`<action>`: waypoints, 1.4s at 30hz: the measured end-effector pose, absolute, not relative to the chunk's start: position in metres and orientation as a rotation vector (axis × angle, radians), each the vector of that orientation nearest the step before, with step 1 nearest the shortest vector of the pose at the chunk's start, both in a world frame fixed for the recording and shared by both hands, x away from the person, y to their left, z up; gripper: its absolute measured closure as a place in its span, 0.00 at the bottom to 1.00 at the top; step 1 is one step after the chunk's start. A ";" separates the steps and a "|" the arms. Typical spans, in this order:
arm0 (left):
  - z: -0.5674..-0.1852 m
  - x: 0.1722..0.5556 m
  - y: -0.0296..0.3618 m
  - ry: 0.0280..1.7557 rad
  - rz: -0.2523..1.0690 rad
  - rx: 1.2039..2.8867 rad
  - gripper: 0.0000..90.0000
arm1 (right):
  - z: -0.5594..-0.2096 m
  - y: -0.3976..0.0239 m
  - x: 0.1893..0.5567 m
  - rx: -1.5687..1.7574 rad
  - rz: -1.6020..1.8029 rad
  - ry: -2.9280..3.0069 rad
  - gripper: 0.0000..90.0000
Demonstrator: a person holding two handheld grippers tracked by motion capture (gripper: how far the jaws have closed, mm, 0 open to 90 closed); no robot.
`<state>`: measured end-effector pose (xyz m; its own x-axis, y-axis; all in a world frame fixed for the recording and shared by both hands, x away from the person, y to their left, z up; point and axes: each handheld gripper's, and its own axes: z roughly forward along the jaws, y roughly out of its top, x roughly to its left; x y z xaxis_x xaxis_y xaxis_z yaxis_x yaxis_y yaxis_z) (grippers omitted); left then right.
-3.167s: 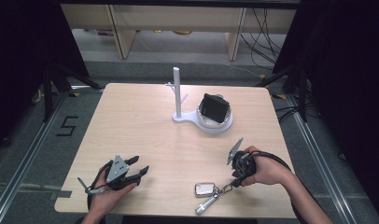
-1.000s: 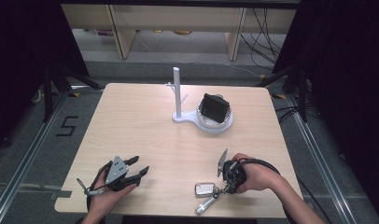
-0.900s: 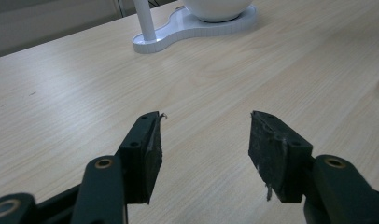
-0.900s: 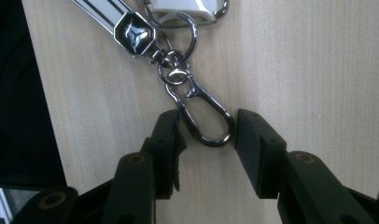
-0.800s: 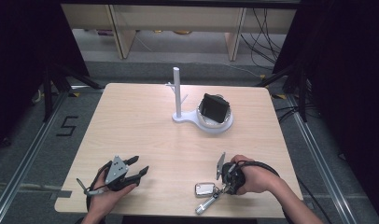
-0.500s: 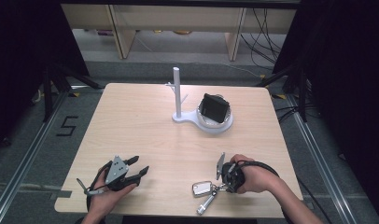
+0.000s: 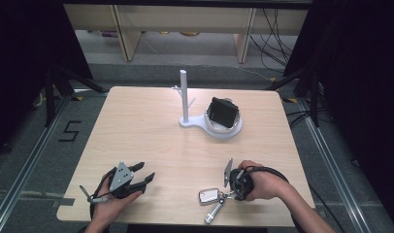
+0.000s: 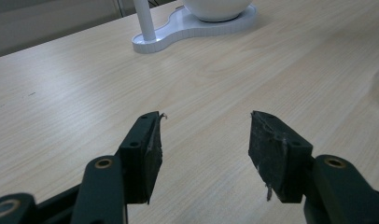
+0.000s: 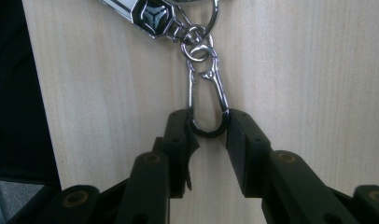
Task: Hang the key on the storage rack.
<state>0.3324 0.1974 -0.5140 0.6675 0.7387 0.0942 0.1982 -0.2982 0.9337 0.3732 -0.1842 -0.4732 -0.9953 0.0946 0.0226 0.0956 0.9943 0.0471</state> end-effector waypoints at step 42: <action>-0.513 0.332 0.199 0.745 0.654 1.839 0.48 | -0.474 -0.172 0.389 -0.160 -0.054 -3.076 0.83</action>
<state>0.3317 0.1986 -0.5133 0.6634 0.7413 0.1021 0.1976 -0.3051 0.9316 0.3891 -0.1716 -0.4737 -0.9928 0.1023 0.0624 0.1044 0.9940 0.0317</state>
